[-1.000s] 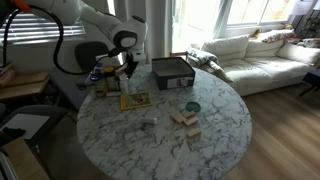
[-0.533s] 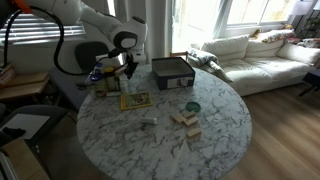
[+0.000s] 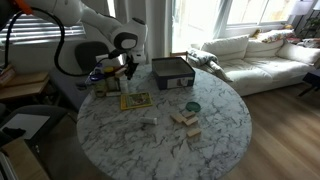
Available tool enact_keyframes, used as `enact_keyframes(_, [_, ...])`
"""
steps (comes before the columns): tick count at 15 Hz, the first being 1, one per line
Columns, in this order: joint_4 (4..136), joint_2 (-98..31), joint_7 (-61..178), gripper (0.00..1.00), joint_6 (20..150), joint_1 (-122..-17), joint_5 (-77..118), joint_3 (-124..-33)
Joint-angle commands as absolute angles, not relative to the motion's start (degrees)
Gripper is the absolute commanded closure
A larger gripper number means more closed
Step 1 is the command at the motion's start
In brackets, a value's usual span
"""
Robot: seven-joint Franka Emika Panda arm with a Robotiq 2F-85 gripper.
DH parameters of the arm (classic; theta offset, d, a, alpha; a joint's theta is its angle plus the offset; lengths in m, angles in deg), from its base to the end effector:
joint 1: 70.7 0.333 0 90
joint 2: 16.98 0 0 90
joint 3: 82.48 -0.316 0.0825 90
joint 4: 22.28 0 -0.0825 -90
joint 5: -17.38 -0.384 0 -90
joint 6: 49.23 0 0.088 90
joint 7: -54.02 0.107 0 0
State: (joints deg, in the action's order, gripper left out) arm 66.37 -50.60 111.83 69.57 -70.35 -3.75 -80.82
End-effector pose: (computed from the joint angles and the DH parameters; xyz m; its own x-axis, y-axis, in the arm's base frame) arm 0.6958 0.0055 0.3058 0.3437 -0.8930 -0.2905 -0.9388 -0.3344 -0.0825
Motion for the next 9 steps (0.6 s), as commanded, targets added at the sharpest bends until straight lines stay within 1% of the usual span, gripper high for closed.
enact_keyframes(1, [65.61, -51.4, 112.69, 0.95, 69.8, -69.72, -2.64, -80.34])
enact_keyframes(9, [65.61, -51.71, 113.41, 0.95, 70.32, -69.12, -1.1, -79.8])
